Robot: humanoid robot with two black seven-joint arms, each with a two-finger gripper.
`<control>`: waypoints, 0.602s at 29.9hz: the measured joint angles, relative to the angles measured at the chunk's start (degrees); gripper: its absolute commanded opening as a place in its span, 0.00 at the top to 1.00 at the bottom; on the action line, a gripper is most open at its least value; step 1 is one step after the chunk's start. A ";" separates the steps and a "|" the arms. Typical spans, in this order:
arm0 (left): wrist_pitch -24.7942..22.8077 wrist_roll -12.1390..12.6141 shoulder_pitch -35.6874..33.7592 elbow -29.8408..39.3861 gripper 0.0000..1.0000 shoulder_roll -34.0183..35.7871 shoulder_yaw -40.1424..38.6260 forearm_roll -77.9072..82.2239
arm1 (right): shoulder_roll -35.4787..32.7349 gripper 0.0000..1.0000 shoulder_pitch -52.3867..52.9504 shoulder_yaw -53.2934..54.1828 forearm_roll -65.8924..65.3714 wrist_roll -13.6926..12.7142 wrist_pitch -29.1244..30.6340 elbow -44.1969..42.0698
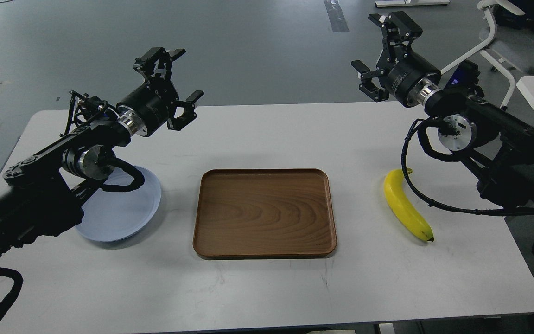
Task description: Place banana on plate with both arms
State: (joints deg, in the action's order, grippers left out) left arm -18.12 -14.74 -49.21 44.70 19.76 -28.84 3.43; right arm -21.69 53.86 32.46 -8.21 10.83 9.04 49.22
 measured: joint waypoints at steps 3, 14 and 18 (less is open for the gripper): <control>-0.97 -0.59 1.81 1.08 0.02 0.36 -1.55 -0.01 | 1.29 0.00 -1.11 0.59 0.21 -0.86 0.15 -0.09; -1.14 -3.69 5.48 2.03 0.02 0.65 -4.33 -0.59 | 5.65 0.00 -1.43 0.93 0.35 -1.60 -0.13 -2.54; -0.68 -3.72 5.51 1.89 0.02 0.56 -4.36 -0.68 | 5.76 0.00 -1.48 0.86 0.31 -1.64 -0.15 -2.50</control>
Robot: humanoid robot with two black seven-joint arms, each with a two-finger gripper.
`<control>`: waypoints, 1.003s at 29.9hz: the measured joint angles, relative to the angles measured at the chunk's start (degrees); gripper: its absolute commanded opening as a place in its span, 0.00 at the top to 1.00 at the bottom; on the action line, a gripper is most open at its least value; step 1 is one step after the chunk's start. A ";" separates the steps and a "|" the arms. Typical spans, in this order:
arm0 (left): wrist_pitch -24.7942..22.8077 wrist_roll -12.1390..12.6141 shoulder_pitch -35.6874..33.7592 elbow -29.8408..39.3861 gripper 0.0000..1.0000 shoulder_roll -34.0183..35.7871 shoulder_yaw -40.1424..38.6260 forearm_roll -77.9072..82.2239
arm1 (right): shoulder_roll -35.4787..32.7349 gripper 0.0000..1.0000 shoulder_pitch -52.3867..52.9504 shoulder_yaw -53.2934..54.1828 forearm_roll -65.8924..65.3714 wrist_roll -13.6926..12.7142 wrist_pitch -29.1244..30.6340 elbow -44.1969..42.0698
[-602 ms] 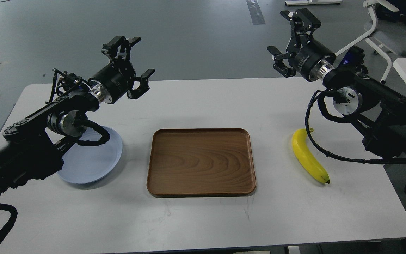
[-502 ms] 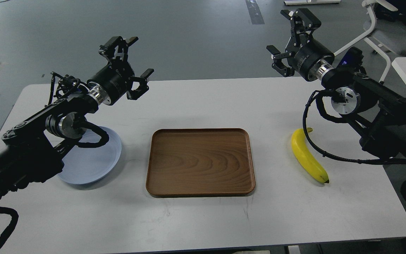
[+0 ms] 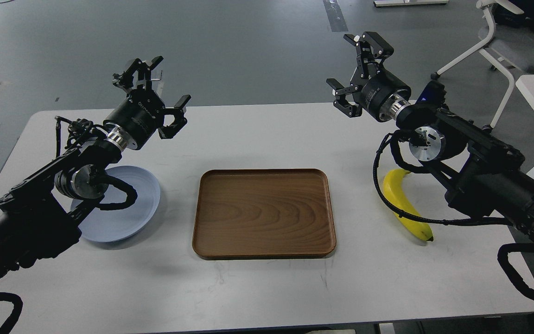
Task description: Place banana on plate with both arms
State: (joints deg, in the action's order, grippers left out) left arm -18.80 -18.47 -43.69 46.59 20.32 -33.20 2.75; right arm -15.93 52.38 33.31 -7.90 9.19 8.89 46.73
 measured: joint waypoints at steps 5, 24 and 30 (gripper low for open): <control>1.18 0.00 0.00 -0.38 0.02 0.13 0.00 0.02 | -0.42 0.00 -0.31 -0.01 0.04 -0.37 0.04 0.34; 2.78 -3.48 -0.43 -1.94 0.02 0.56 0.88 0.96 | -2.66 0.00 -0.35 -0.54 0.08 -1.60 0.06 0.97; 3.49 -3.50 -0.50 -2.10 0.02 0.10 1.03 1.10 | -5.93 0.00 -0.35 -0.60 2.00 -4.19 0.40 2.97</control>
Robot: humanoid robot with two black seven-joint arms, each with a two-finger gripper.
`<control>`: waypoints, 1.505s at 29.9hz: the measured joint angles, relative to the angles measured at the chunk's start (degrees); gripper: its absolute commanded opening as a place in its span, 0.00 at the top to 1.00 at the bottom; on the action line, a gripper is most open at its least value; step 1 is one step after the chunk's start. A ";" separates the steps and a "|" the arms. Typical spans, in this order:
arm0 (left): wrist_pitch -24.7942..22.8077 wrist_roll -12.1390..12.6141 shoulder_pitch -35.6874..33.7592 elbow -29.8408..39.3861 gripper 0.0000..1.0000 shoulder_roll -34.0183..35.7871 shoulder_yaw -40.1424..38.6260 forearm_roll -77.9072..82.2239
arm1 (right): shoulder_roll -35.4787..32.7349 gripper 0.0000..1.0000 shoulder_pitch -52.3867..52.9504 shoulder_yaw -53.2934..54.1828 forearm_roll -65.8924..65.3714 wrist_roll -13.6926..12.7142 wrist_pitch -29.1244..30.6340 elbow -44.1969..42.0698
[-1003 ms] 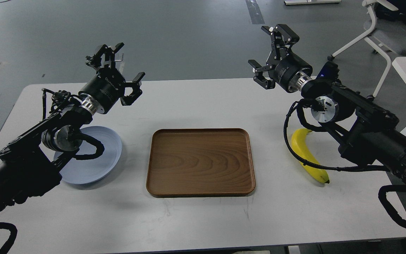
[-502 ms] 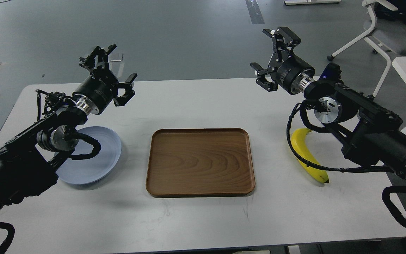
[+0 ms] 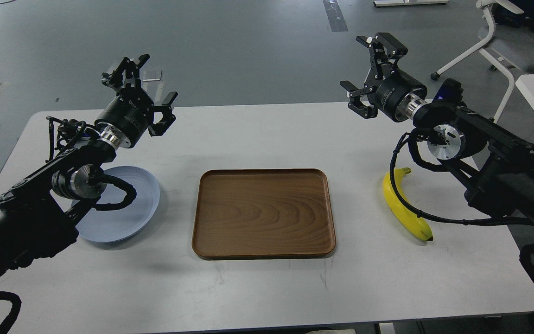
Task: Place banana on plate with both arms
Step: 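Lower the left gripper to the rim of the light blue plate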
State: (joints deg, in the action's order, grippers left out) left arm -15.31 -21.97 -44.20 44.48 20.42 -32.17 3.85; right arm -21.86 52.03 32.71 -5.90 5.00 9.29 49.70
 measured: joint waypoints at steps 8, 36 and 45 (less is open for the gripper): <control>0.53 0.24 -0.10 -0.43 0.02 0.19 0.01 0.01 | -2.75 0.00 0.00 0.03 2.20 -1.70 0.03 2.86; 28.56 -2.02 0.36 16.96 0.08 28.58 23.05 61.98 | -6.30 0.00 -1.47 -1.05 1.95 -0.96 0.21 4.47; 39.18 -2.65 13.22 13.92 0.08 33.36 28.32 62.16 | -5.57 0.00 -1.49 -1.69 1.63 -0.96 -0.19 4.27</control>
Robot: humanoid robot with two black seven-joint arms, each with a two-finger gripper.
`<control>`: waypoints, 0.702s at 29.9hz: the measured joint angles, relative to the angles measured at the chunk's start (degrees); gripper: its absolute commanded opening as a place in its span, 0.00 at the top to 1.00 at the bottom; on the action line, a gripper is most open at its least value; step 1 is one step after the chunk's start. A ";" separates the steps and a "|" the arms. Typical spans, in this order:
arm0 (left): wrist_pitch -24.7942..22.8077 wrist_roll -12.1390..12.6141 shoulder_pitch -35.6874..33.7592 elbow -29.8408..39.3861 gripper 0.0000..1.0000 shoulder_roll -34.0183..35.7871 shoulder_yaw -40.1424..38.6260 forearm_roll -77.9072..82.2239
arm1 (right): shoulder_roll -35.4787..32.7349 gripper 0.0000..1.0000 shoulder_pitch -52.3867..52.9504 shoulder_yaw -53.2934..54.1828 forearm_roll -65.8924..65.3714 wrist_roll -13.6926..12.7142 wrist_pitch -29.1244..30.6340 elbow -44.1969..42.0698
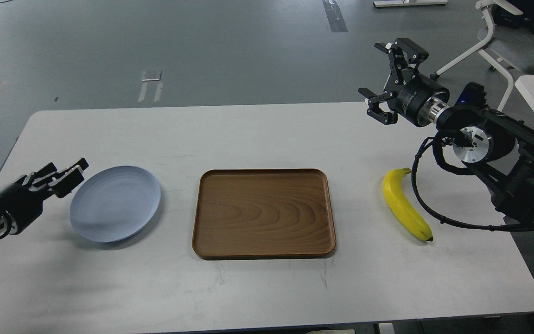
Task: Place banana on plate with both arms
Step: 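Lower the left gripper to the rim of the light blue plate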
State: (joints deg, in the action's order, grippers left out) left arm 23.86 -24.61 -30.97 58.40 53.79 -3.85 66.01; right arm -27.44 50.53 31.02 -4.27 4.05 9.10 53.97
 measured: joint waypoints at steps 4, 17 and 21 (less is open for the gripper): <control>2.02 -0.03 2.57 -1.52 0.08 -0.41 0.06 0.00 | -0.03 0.00 -0.06 -0.08 -0.03 0.00 -0.03 -0.01; 3.89 0.12 5.06 -5.26 0.08 -5.04 0.06 -0.08 | -0.60 0.00 -1.82 0.00 -0.04 0.00 -0.01 0.04; 3.57 0.08 4.87 -11.11 0.08 -9.04 0.13 -0.04 | -0.61 0.00 -1.88 0.01 -0.11 0.00 -0.01 0.07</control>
State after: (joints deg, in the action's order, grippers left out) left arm 27.43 -24.53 -26.10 47.30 44.74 -3.71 65.97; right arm -28.05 48.66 31.03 -4.38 4.05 9.09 54.03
